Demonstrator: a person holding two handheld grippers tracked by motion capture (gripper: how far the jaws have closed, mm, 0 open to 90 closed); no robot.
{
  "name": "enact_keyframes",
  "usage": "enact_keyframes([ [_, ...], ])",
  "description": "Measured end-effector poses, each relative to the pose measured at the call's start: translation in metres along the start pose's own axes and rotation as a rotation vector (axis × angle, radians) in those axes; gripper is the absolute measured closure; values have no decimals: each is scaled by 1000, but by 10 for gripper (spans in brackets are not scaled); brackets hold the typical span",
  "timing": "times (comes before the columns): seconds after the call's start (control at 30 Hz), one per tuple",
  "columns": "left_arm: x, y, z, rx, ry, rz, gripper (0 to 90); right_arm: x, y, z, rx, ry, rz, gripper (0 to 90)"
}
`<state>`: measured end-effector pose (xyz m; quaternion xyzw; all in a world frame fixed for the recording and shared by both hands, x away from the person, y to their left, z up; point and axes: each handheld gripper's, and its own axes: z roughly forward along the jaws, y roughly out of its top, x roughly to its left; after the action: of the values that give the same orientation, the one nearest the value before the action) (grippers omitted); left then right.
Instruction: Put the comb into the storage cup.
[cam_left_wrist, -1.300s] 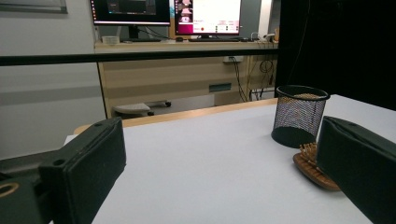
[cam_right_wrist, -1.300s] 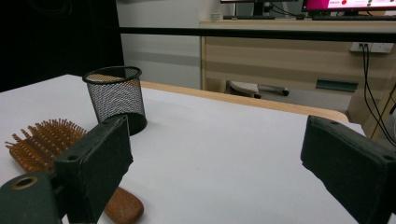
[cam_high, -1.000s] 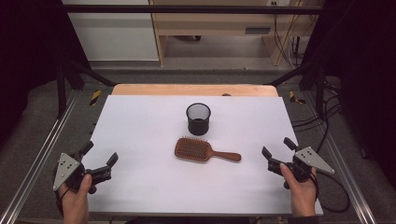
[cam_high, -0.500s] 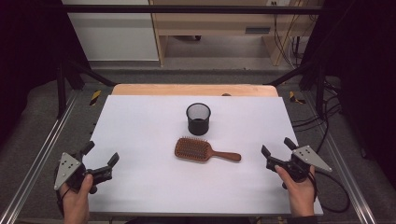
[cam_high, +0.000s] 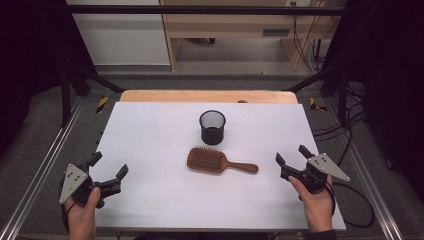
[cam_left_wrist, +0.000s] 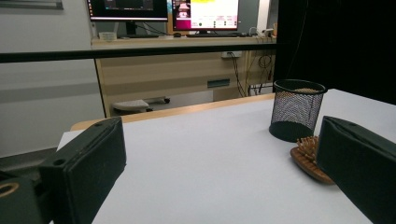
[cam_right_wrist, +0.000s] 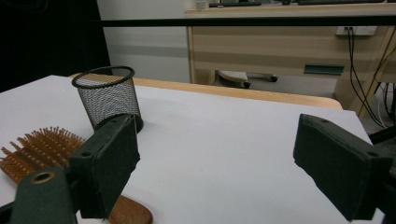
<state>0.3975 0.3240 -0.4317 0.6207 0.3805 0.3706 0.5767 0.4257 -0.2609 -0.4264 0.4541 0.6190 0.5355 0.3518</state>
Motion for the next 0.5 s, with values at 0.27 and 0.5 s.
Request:
enact_keyframes([
  [0.27, 0, 0, -1, 1, 1, 2, 21, 13, 25, 15, 21, 10, -29, 231],
  [0.5, 0, 0, -1, -1, -2, 3, 21, 25, 43, 34, 76, 44, -86, 349],
])
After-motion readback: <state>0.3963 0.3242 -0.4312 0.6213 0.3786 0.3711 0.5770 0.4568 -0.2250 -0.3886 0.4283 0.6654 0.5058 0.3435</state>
